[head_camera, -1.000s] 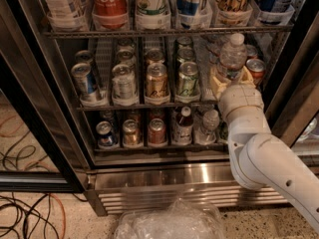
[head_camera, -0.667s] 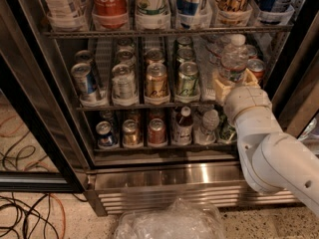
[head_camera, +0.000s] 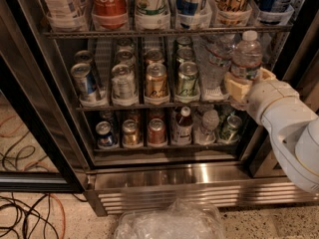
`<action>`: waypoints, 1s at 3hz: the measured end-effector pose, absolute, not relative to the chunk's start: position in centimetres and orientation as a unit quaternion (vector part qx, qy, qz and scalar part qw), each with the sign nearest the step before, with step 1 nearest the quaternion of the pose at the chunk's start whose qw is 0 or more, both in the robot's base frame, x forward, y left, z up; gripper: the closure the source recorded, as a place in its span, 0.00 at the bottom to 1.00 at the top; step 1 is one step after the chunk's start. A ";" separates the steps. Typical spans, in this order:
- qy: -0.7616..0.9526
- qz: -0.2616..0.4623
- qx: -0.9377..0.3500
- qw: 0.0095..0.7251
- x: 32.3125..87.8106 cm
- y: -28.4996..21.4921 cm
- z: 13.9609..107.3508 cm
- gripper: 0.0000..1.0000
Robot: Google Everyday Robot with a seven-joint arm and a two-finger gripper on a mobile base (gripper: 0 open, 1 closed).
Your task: Pick water bottle from middle shelf of fridge
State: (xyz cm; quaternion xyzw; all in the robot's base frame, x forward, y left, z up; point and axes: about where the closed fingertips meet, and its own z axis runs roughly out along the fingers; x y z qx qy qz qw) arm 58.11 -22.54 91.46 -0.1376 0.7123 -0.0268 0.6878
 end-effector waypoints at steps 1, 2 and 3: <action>0.728 -0.011 -0.133 0.672 57.2 -24.6 89.8 1.00; 0.728 -0.011 -0.133 0.672 57.2 -24.6 89.8 1.00; 0.722 0.008 -0.160 0.673 56.6 -23.5 89.8 1.00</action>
Offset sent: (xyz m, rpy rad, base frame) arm -0.0091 -0.0183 -0.0137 0.0198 0.0462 0.0105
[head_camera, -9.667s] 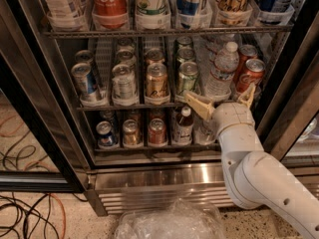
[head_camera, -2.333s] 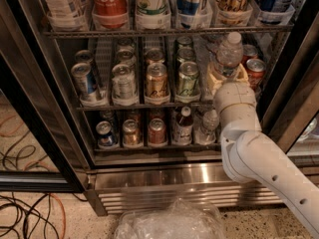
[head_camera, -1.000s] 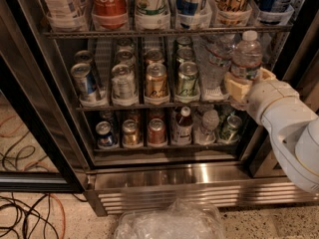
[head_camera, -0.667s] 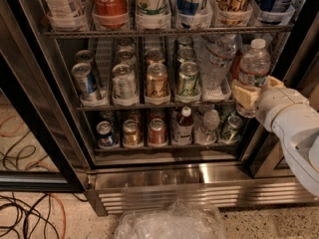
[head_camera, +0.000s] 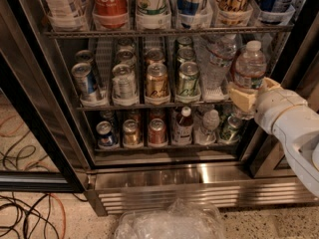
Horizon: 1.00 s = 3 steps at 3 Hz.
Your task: Pick water bottle from middle shelf of fridge
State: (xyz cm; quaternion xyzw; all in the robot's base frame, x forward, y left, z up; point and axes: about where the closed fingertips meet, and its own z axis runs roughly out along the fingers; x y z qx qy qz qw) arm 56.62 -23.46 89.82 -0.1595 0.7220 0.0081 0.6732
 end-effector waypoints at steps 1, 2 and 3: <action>0.708 0.052 -0.206 0.674 54.7 -20.7 90.0 1.00; 0.683 0.095 -0.264 0.675 52.2 -17.4 90.8 1.00; 0.651 0.135 -0.320 0.675 49.4 -14.0 91.9 1.00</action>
Offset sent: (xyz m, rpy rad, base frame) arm -0.0821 0.0994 0.0188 -0.0287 -0.0597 0.4739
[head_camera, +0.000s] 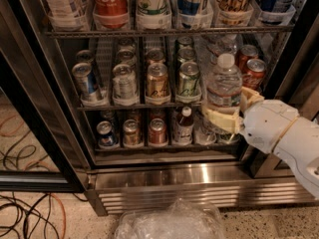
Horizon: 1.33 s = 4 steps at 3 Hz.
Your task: Pick water bottle from middle shelf of fridge
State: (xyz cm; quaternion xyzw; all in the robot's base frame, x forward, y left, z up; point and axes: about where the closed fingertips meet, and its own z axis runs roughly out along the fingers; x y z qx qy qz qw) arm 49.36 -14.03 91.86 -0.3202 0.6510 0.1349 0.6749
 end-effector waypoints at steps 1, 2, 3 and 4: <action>0.623 0.172 -0.361 0.672 46.7 -11.3 92.7 1.00; 0.612 0.199 -0.386 0.660 44.8 -9.6 92.3 1.00; 0.617 0.231 -0.396 0.640 43.2 -8.8 90.9 1.00; 0.616 0.233 -0.397 0.639 43.1 -8.7 90.9 1.00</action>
Offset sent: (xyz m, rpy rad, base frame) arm -0.0698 0.0596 -0.0012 -0.0048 0.0076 0.2894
